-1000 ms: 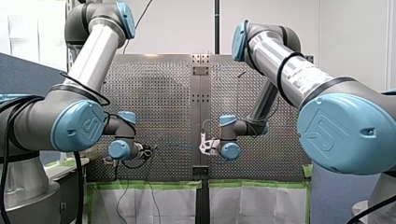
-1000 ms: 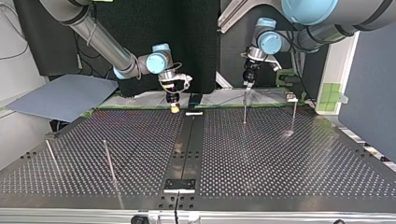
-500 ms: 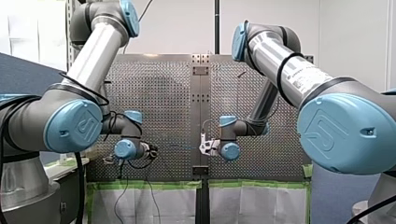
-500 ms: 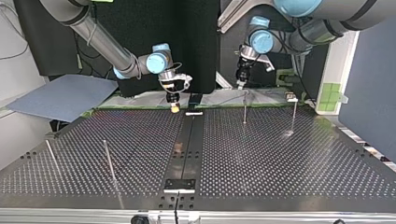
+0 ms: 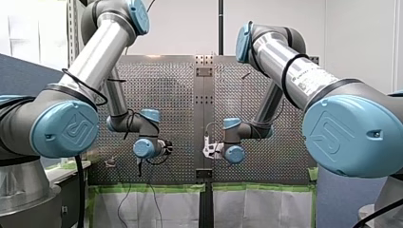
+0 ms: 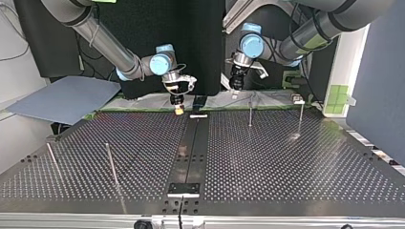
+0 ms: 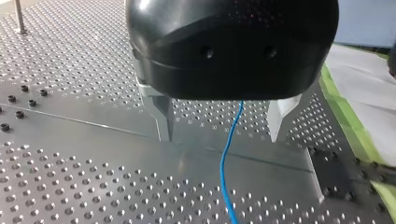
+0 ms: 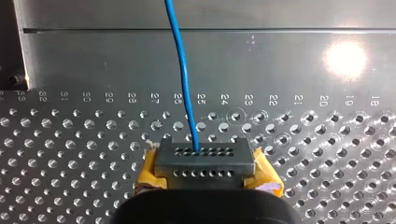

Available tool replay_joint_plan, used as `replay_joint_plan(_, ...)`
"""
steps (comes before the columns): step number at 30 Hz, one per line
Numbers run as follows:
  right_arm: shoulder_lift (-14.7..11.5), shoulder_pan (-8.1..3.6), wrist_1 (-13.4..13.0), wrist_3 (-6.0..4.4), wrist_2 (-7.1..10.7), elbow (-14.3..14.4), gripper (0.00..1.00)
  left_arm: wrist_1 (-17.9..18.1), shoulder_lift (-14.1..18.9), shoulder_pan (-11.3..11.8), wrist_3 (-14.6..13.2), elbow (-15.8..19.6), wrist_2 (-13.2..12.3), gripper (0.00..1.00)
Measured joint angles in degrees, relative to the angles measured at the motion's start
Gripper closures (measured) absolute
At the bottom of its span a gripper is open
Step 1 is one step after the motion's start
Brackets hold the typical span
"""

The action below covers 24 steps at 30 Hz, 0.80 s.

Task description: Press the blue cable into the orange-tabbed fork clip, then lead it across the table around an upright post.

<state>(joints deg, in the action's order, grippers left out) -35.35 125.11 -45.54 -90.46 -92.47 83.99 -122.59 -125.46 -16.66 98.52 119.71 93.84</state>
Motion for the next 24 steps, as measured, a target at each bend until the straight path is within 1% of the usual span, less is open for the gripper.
replay_joint_plan(3, 0.03, 0.00, -0.05, 0.00, 0.00, 0.01, 1.00, -0.11, -0.49, -1.47, 1.17, -0.51, 1.65, 0.00)
replay_joint_plan(6, 0.04, 0.04, -0.07, 0.00, 0.00, 0.00, 1.00, -0.39, -1.28, -2.08, 1.67, -1.21, 3.38, 0.00)
replay_joint_plan(10, 0.08, 0.07, -0.04, 0.00, 0.02, 0.00, 1.00, -0.81, -3.18, -2.23, 1.92, -2.65, 5.72, 0.00)
replay_joint_plan(15, 0.11, 0.15, 0.04, 0.00, 0.15, 0.00, 1.00, 0.95, -5.45, -2.19, 1.99, -3.93, 8.59, 0.00)
replay_joint_plan(19, 0.12, 0.17, 0.07, 0.00, 0.17, 0.01, 1.00, 1.90, -5.96, -2.11, 1.84, -5.21, 11.07, 0.00)
replay_joint_plan(24, 0.13, 0.19, -0.01, 0.00, 0.18, 0.00, 1.00, 2.28, -6.02, -2.09, 1.30, -5.96, 13.53, 0.00)
